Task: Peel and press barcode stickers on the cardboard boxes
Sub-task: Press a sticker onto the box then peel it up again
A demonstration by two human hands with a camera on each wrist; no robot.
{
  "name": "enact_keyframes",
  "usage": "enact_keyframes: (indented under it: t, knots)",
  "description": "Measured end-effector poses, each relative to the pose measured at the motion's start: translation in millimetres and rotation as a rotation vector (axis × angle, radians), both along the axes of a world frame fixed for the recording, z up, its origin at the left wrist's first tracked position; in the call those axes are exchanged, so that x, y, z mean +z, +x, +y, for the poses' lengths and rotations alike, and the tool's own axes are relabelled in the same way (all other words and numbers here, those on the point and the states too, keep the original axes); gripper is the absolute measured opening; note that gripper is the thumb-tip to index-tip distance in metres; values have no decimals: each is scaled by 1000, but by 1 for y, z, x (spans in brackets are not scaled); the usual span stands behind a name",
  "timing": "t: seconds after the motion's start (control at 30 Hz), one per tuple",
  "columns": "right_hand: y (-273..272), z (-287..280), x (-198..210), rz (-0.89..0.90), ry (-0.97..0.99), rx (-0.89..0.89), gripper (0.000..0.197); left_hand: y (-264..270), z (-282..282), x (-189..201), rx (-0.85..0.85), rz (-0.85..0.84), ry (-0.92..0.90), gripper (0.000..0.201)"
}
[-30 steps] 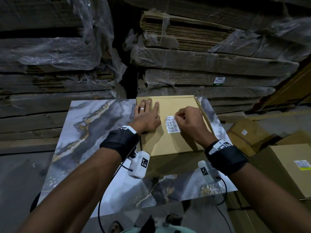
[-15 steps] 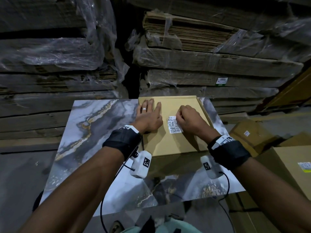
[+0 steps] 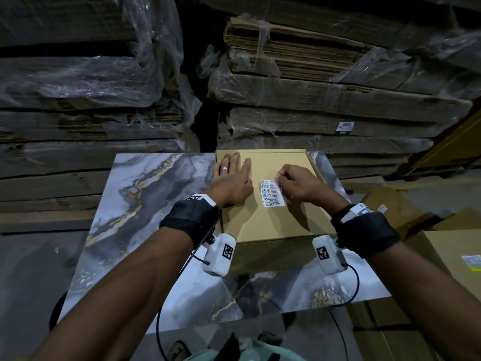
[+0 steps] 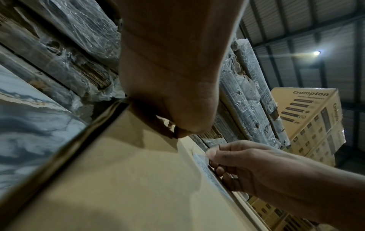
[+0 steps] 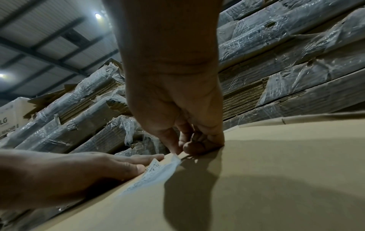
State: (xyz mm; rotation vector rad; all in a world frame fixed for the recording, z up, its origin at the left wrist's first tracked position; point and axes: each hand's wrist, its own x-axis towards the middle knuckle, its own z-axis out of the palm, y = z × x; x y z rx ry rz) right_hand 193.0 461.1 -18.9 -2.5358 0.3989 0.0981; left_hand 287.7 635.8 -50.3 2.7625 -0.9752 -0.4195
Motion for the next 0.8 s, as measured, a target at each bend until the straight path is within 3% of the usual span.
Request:
enact_keyframes:
  t: [0.17,0.23,0.33,0.4,0.5,0.8]
  knots:
    - [-8,-3,-10,-199,72,-75,12,0,0,1,-4,3,6,63]
    - [-11,-2,-12,-262,82,-78,22,0,0,1,-8,4,7,63]
    - [-8,3,-16,-233,-60,-1,29,0,1,1,-7,2,6,63]
    - [-5,7,-19,-257,-99,-18,21,0,1,1,-6,3,10,63]
    - [-4,11,-22,-280,-91,-49,9,0,1,2,-9,12,13,64]
    - [-12,11,-33,-329,-39,-45,9,0,2,2,-17,12,13,64]
